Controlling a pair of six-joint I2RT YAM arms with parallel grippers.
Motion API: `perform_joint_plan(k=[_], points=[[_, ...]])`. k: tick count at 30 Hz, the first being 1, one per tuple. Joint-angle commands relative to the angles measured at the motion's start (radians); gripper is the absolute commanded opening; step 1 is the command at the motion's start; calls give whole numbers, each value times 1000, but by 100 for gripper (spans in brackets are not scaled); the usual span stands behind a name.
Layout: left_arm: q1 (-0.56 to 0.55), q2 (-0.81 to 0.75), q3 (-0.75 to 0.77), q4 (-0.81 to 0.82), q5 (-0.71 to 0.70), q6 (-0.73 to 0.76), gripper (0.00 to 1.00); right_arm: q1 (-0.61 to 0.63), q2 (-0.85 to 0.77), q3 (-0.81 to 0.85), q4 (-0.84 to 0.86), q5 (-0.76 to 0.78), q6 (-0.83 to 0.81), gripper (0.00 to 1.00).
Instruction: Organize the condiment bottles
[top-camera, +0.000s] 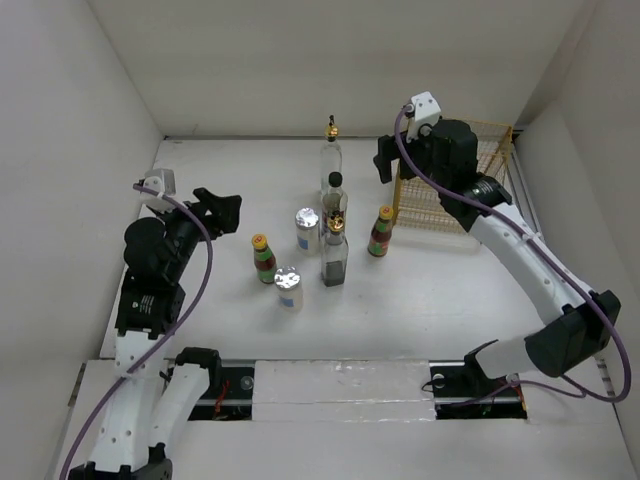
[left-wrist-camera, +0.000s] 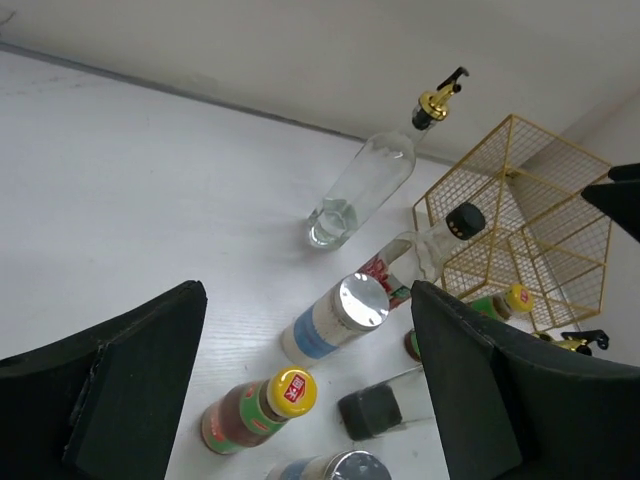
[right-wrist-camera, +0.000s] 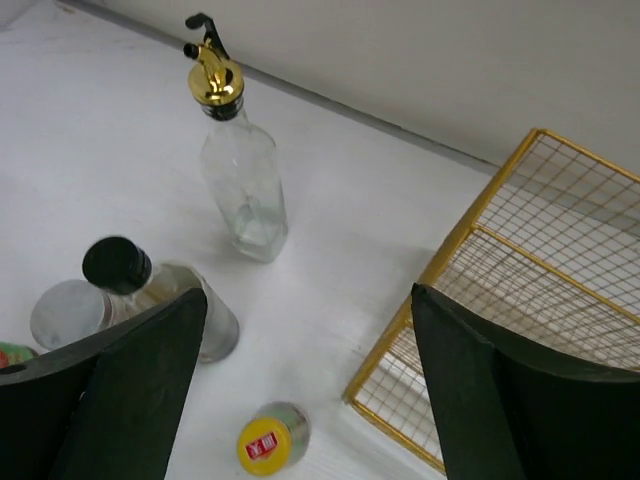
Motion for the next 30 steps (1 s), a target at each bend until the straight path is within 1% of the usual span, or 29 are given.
perform_joint_plan(k=[1,2,3,4,5,6,7,8,9,12,13,14,15,16,17,18,21,22,24,25,26,28,30], points=[[-4,25,27,27,20,28,80,-12,49,81,93,-38,-13,86],[-4,42,37,27,31,28,80,-12,66,95,93,-38,-13,76],[-4,42,50,27,31,28,73,-12,101,130,93,-48,-13,46],[-4,57,51,44,44,28,64,-12,120,149,93,-48,-13,30],[-4,68,51,54,57,37,51,-21,140,169,93,-61,-22,18],[-4,68,51,65,57,37,33,-31,157,187,93,-61,-22,11],[-4,85,41,65,67,37,12,-31,195,221,84,-77,-22,2],[-4,94,41,65,77,46,3,-31,215,236,83,-94,-22,0],[-4,108,41,74,77,57,0,-43,235,251,70,-94,-22,0],[-4,108,31,84,77,68,0,-43,304,316,27,-94,-22,0],[-4,108,31,84,64,68,7,-43,315,316,27,-94,-34,0],[-4,108,21,84,64,68,15,-43,334,316,27,-94,-35,14],[-4,108,21,84,39,68,22,-43,344,325,39,-134,-35,25],[-4,108,21,75,38,68,23,-43,353,325,39,-157,-44,37],[-4,108,21,75,26,68,25,-43,373,336,50,-179,-44,57],[-4,108,21,75,26,68,27,-43,385,336,50,-195,-44,63],[-4,108,21,75,17,77,31,-43,448,397,51,-246,-44,76],[-4,99,21,75,17,77,34,-43,465,417,51,-266,-44,76],[-4,99,12,75,8,77,37,-19,506,443,37,-275,-70,81],[-4,108,12,75,8,77,38,-19,516,452,48,-275,-70,82],[-4,108,12,75,8,77,40,-5,525,453,71,-275,-82,83],[-4,108,12,84,18,77,45,6,539,453,105,-275,-82,83],[-4,117,12,84,18,77,47,6,551,443,154,-286,-91,84]])
